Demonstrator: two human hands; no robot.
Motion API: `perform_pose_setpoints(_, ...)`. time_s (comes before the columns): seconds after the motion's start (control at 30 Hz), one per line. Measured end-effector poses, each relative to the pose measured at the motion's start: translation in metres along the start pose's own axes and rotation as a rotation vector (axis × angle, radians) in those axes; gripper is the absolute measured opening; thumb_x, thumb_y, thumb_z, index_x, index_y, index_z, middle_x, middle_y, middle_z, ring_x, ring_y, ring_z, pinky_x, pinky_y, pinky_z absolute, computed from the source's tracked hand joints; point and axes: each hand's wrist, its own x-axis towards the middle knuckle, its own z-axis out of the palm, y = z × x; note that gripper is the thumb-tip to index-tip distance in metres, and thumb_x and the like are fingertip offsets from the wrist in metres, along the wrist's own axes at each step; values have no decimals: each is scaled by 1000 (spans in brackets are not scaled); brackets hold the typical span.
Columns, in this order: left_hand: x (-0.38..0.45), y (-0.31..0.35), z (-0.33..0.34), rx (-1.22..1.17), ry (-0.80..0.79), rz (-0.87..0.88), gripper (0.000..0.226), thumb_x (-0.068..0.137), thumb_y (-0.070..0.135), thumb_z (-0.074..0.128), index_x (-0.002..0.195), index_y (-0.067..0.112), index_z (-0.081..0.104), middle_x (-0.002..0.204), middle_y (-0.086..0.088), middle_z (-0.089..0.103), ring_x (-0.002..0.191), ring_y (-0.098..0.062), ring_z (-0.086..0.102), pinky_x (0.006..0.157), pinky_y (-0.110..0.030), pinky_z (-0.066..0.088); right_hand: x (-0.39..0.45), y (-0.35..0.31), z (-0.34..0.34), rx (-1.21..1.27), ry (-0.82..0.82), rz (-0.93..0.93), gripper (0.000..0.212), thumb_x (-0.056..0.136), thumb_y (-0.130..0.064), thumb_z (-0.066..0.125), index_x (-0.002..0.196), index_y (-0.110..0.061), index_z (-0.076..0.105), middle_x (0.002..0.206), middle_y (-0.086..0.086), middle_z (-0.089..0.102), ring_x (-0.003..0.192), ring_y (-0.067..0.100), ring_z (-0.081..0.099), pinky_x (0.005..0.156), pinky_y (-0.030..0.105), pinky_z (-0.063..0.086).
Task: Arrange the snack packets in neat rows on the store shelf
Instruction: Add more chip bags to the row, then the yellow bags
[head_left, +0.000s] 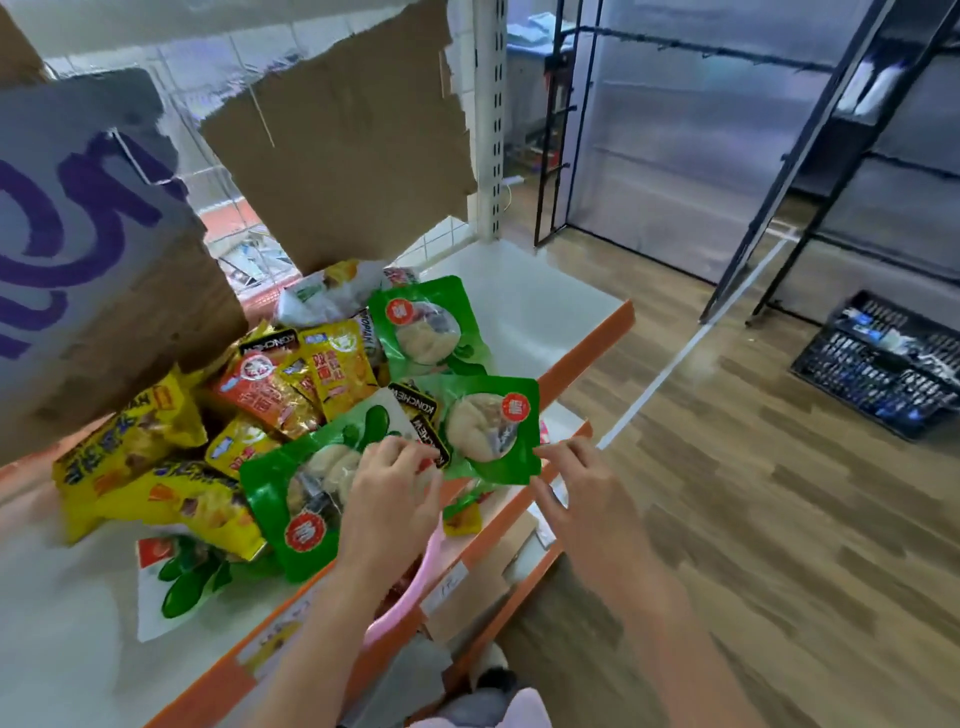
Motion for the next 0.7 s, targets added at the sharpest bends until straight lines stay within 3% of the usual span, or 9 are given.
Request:
perform_pose_setpoints(0.17, 53, -12, 9, 32, 46, -44, 22, 80, 16, 69, 101, 11, 67, 104, -4, 56, 104, -21, 48, 88, -33, 45, 78, -2, 2, -39, -39, -59, 41, 90, -28, 59, 128, -15, 52, 119, 3, 53, 109, 18, 50, 92, 24, 39)
perform_pose_setpoints(0.3, 72, -24, 13, 67, 37, -63, 24, 80, 15, 69, 104, 11, 66, 108, -6, 54, 108, -21, 45, 91, -29, 38, 126, -12, 14, -114, -230, -31, 84, 83, -54, 57, 147, -18, 17, 138, 2, 40, 126, 21, 39, 104, 33, 34)
perform_pose_setpoints(0.37, 72, -27, 14, 56, 61, -89, 26, 81, 16, 68, 107, 13, 64, 110, -4, 51, 108, -17, 42, 92, -25, 34, 141, -17, 24, -93, -329, 28, 95, 75, -60, 63, 146, -21, 12, 135, 2, 45, 122, 23, 45, 100, 40, 40)
perform_pose_setpoints(0.5, 75, -32, 19, 50, 122, -173, 36, 83, 16, 66, 117, 13, 57, 114, -1, 50, 108, -9, 36, 94, -28, 39, 164, -16, 36, 93, -385, 19, 42, 85, -32, 64, 107, -23, 28, 107, 5, 61, 91, 24, 59, 77, 41, 49)
perform_pose_setpoints(0.6, 79, -27, 24, 105, 123, -207, 39, 87, 22, 61, 125, 16, 53, 120, 0, 49, 114, -11, 35, 101, -31, 36, 185, -8, 28, 118, -349, -64, 27, 91, -18, 55, 104, -20, 32, 102, 8, 61, 81, 21, 51, 66, 32, 40)
perform_pose_setpoints(0.7, 85, -22, 30, 161, 128, -273, 43, 89, 27, 57, 130, 15, 49, 126, 0, 48, 120, -15, 35, 105, -31, 30, 208, 8, 18, 125, -290, -63, 24, 91, -16, 55, 103, -18, 35, 101, 10, 62, 84, 25, 55, 66, 32, 39)
